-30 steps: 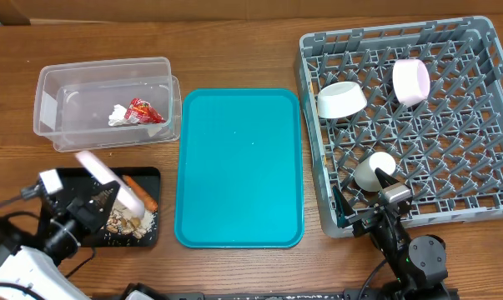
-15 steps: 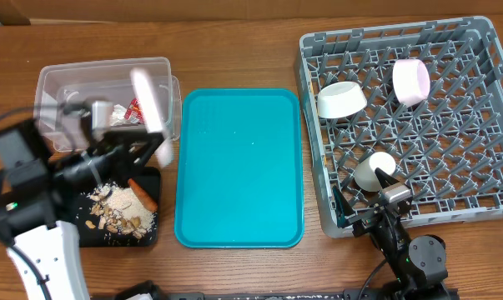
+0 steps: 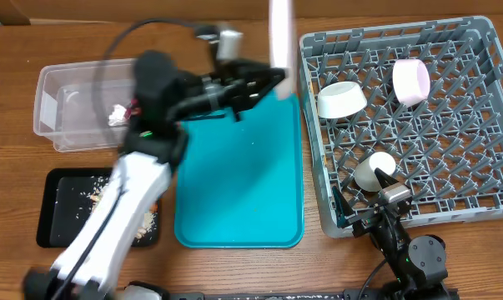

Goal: Sort waste into correct bins and load items into the dishwasher
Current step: 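Carry the empty plate into the dish rack's left side and release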

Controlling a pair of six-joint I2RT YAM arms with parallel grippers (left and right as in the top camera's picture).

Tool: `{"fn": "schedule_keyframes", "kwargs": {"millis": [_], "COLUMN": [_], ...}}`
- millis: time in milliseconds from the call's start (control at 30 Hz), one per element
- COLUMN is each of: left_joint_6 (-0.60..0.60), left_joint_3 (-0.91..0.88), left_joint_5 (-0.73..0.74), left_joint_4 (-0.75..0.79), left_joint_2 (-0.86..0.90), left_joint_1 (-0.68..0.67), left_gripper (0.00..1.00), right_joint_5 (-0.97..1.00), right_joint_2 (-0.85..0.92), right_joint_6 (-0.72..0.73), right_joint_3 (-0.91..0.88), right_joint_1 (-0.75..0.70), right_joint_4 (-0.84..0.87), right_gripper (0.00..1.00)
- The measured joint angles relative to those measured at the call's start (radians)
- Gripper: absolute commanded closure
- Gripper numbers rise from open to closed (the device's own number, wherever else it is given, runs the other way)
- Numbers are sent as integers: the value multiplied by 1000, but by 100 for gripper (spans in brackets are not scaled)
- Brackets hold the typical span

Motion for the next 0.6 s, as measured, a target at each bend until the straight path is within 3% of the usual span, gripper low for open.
{"fn": "schedule_keyframes", "kwargs": {"millis": [300, 533, 600], "left_joint_6": [-354, -465, -473], "left_joint_3": [0, 0, 0], "left_joint_5": [-130, -193, -215], "left_joint_4": [288, 275, 255], "left_joint_2": [310, 360, 360], "left_joint_1": [-116, -120, -120], "left_gripper": [96, 95, 85], "right_joint_5": [0, 0, 0], "right_joint_2": [0, 0, 0], "right_joint_6": [0, 0, 0], "right_joint_3": [0, 0, 0], "right_joint_1": [0, 0, 0], "right_joint_4": [0, 1, 0], "right_gripper": [0, 0, 0]}}
